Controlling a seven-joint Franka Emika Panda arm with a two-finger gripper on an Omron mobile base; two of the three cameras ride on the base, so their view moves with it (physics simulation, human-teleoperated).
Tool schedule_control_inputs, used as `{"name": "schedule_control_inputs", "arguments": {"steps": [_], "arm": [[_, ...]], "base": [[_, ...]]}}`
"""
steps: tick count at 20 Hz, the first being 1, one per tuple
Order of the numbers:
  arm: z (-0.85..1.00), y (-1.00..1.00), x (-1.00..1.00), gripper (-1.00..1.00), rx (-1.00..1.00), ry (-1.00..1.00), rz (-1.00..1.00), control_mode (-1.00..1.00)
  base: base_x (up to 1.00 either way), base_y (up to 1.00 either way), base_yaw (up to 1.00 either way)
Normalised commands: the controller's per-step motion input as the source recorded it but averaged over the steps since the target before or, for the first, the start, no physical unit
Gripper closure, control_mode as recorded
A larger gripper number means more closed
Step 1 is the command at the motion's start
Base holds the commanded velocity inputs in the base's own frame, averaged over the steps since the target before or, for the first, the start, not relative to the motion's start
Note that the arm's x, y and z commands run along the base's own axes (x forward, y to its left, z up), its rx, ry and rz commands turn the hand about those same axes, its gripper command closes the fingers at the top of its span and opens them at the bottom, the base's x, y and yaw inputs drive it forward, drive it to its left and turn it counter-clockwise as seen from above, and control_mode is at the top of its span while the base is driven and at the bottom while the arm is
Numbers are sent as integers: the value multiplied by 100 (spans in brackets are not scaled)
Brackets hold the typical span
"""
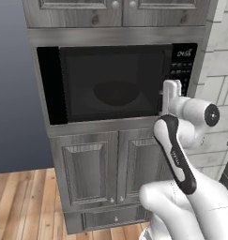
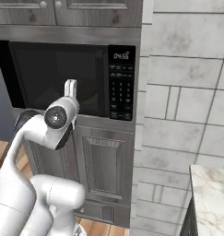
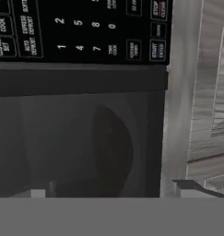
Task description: Pick the cucumber from the sink and place it in the bowl. Then pick the bowl and place it in the microwave. Then close the microwave door and press the start button.
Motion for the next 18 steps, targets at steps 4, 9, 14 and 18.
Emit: {"name": "schedule_control_inputs", "arguments": {"steps": [4, 9, 14, 18], "arm": [[-39, -64, -58, -100, 19, -3, 11, -100], [-49, -52, -1, -100, 9, 0, 5, -100], [-26, -36, 9, -100, 0, 0, 0, -100], [-11, -13, 8, -100, 0, 0, 0, -100]], "base": [[0, 0, 0], [0, 0, 0], [0, 0, 0], [0, 0, 0]]}}
